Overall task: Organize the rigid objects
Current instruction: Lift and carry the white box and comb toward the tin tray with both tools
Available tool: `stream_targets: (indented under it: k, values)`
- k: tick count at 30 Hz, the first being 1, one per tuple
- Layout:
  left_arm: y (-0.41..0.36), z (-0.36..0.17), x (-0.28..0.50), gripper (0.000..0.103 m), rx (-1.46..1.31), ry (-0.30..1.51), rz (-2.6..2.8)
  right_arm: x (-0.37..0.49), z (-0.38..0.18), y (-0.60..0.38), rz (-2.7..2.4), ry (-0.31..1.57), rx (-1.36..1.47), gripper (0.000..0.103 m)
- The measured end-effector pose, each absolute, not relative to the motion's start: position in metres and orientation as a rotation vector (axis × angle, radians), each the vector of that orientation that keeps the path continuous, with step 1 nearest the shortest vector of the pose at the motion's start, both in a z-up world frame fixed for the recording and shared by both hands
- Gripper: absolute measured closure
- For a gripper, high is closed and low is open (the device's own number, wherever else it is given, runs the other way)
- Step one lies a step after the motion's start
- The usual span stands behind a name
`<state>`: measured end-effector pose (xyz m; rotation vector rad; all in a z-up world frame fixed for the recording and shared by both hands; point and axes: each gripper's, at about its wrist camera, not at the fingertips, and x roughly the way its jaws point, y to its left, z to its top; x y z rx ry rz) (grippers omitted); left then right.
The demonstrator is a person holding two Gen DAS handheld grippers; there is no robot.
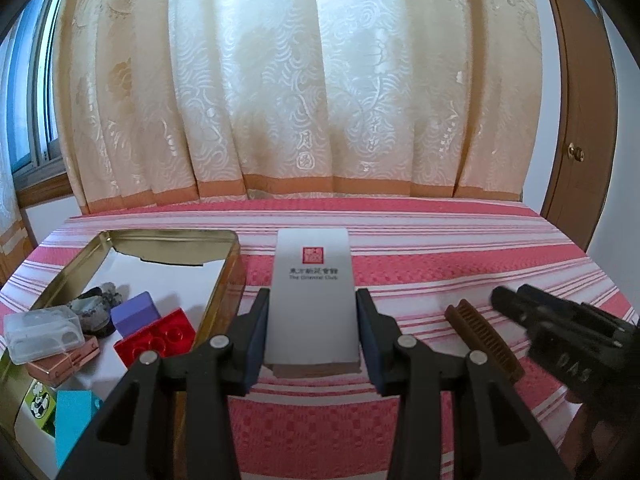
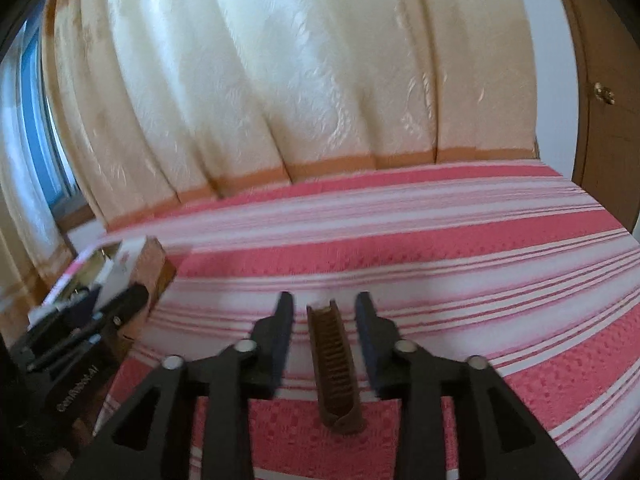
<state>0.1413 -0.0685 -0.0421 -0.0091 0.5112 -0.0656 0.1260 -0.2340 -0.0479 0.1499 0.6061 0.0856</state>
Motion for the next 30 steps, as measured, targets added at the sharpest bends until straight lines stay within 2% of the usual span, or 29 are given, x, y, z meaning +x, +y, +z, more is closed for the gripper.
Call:
stream_targets:
  k: [4, 13, 14, 16, 17, 24, 30]
  values:
    - [-0.071, -0.043, 0.142, 0.062, 0.006, 0.518, -0.069, 0.138, -0.057, -0.234, 0.094, 0.689, 0.152, 0.051]
    - [-0.070, -0.043, 0.144, 0.062, 0.003, 0.528, -0.073, 0.158, -0.078, -0.228, 0.085, 0.862, 0.115, 0.051]
    - [-0.070, -0.043, 0.144, 0.062, 0.003, 0.530, -0.073, 0.158, -0.078, -0.228, 0.084, 0.865, 0.109, 0.053]
    - [-0.071, -0.043, 0.144, 0.062, 0.002, 0.530, -0.073, 0.157, -0.078, -0.228, 0.073, 0.865, 0.097, 0.070]
    - [-0.071, -0.043, 0.144, 0.062, 0.003, 0.529, -0.073, 0.156, -0.078, -0.229, 0.079, 0.862, 0.103, 0.075]
    - [-0.071, -0.043, 0.143, 0.062, 0.010, 0.522, -0.074, 0.147, -0.068, -0.237, 0.098, 0.790, 0.149, 0.075]
    - [-0.074, -0.040, 0.137, 0.062, 0.028, 0.488, -0.069, 0.116, -0.044, -0.238, 0.096, 0.589, 0.144, 0.075]
